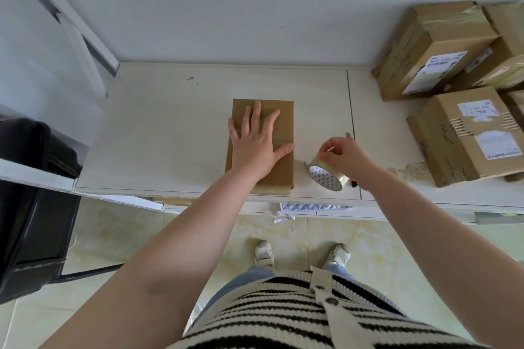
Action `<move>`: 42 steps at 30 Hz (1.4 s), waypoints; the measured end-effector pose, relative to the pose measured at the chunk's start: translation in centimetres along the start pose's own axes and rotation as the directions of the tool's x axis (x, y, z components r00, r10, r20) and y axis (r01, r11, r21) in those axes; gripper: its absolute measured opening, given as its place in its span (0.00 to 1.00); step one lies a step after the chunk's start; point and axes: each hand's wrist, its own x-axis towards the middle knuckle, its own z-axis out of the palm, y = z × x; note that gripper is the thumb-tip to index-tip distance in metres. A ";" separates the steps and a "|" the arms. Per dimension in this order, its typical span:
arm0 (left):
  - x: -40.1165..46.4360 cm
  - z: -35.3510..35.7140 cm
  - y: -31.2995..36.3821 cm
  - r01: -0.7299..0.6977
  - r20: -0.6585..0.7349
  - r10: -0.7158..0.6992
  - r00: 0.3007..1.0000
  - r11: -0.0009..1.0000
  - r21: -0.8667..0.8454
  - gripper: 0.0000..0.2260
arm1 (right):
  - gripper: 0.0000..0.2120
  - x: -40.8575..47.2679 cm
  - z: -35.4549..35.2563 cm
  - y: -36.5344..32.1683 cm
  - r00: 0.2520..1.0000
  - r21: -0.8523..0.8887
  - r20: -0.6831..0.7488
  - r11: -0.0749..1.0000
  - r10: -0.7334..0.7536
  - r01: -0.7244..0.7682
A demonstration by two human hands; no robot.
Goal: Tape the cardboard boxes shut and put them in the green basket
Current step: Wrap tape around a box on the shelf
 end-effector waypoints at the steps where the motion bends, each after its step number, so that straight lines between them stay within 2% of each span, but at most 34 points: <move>1: -0.1 -0.2 0.4 0.003 -0.012 -0.003 1.000 1.000 0.024 0.35 | 0.02 -0.5 -0.4 0.3 0.999 0.064 -0.049 0.998 0.022 -0.019; 3: -0.8 -0.8 1.5 -0.051 -0.117 0.054 0.992 0.998 0.028 0.32 | 0.02 -1.6 -0.9 0.4 0.991 0.187 -0.124 0.982 0.047 -0.023; 4: -1.2 -0.9 2.3 -0.132 -0.195 0.125 0.973 0.991 -0.020 0.28 | 0.03 -2.1 -1.1 0.2 0.989 0.239 -0.141 0.971 0.040 -0.005; 6: -2.0 -1.2 4.0 -0.271 -0.278 0.190 0.942 0.918 -0.290 0.20 | 0.05 -3.2 -1.1 -0.5 0.990 0.334 -0.138 0.941 -0.009 0.055; 8: -2.8 -1.8 5.7 -0.194 -0.199 0.091 0.976 0.778 -0.597 0.14 | 0.06 -4.1 -0.8 -1.3 0.991 0.413 -0.107 0.903 -0.081 0.119; 10: -3.1 -2.2 6.6 -0.089 -0.148 -0.025 0.989 0.697 -0.712 0.10 | 0.08 -4.8 -0.5 -1.9 0.988 0.471 -0.074 0.869 -0.132 0.152; 12: -3.0 -2.7 6.7 -0.048 -0.142 -0.093 0.985 0.650 -0.759 0.06 | 0.08 -5.1 -0.1 -2.3 0.984 0.502 -0.063 0.847 -0.167 0.175; 14: -2.9 -3.4 6.4 -0.015 -0.124 -0.135 0.983 0.617 -0.787 0.05 | 0.10 -5.3 0.3 -2.3 0.977 0.516 -0.063 0.831 -0.205 0.208; 16: -2.9 -4.1 6.1 0.017 -0.103 -0.165 0.981 0.599 -0.800 0.05 | 0.15 -5.4 0.6 -2.2 0.965 0.525 -0.048 0.815 -0.258 0.244; 19: -3.0 -5.0 5.8 0.062 -0.024 -0.139 0.990 0.582 -0.811 0.06 | 0.27 -5.1 0.6 -1.7 0.944 0.365 -0.064 0.873 -0.323 0.323; 21: -3.6 -5.4 6.0 0.060 0.018 -0.080 0.997 0.563 -0.824 0.07 | 0.25 -4.7 0.2 -1.5 0.937 0.236 -0.100 0.907 -0.334 0.349; 22: -3.8 -5.6 6.2 0.057 0.020 -0.073 0.997 0.554 -0.830 0.07 | 0.22 -4.5 0.0 -1.5 0.938 0.229 -0.107 0.910 -0.329 0.345; 26: -3.5 -6.4 5.9 0.111 0.060 -0.115 0.992 0.515 -0.850 0.06 | 0.08 -4.8 0.1 -2.3 0.952 0.342 -0.128 0.889 -0.277 0.305; 28: -3.3 -6.8 5.7 0.106 0.078 -0.078 0.994 0.478 -0.872 0.05 | 0.06 -5.1 0.2 -2.7 0.968 0.451 -0.108 0.856 -0.227 0.251; 30: -3.1 -7.2 5.6 0.071 0.056 -0.045 0.997 0.503 -0.862 0.04 | 0.04 -5.5 0.3 -3.1 0.980 0.544 -0.072 0.817 -0.185 0.194; 35: -3.0 -6.9 5.8 0.014 0.014 -0.005 1.000 0.582 -0.813 0.03 | 0.07 -5.9 0.2 -3.7 0.994 0.652 -0.043 0.751 -0.100 0.103; 37: -3.1 -6.6 5.9 0.004 -0.010 -0.019 1.000 0.617 -0.787 0.08 | 0.08 -6.0 0.1 -3.7 0.997 0.669 -0.039 0.740 -0.060 0.071; 40: -3.0 -6.6 5.9 0.017 -0.001 -0.032 0.999 0.558 -0.830 0.21 | 0.09 -6.2 -0.1 -3.3 1.000 0.671 -0.018 0.741 -0.018 0.025; 42: -3.1 -6.9 5.7 -0.044 -0.037 0.024 0.999 0.573 -0.819 0.17 | 0.10 -6.2 -0.1 -3.2 1.000 0.678 -0.005 0.735 -0.004 0.007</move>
